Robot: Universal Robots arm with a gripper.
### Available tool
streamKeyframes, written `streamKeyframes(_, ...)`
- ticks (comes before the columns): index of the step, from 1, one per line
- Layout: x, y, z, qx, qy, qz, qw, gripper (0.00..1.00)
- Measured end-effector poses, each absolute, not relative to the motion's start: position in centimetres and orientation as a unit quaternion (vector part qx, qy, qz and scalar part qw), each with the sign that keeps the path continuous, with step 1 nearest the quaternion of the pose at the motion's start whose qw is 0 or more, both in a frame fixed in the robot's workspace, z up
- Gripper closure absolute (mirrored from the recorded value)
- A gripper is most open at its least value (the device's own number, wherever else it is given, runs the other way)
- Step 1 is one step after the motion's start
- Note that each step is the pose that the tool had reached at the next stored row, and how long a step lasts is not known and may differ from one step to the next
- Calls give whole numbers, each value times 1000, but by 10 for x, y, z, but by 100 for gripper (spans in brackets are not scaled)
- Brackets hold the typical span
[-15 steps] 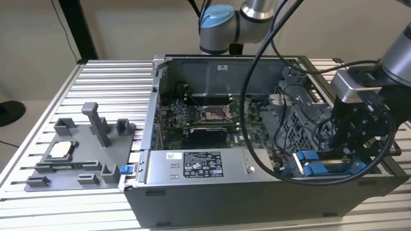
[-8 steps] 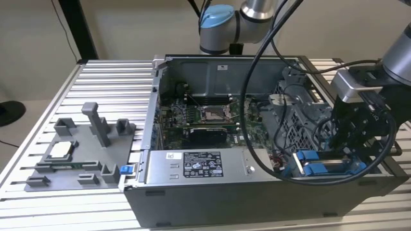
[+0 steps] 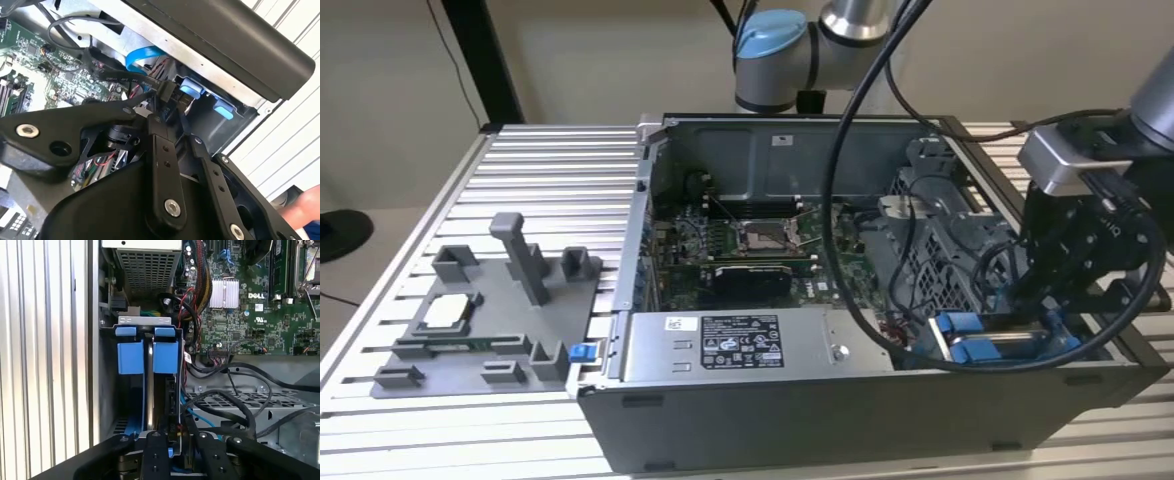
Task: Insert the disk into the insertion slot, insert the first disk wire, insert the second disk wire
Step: 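Insert the first disk wire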
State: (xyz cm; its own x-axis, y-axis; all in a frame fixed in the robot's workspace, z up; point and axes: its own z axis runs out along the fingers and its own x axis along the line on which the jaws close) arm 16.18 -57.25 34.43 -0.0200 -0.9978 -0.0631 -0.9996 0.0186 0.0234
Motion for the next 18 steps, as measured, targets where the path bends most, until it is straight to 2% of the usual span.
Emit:
streamKeyframes(13,162,-573,373,-700,714,30,14,0)
streamKeyframes(18,167,-573,374,-700,714,31,14,0)
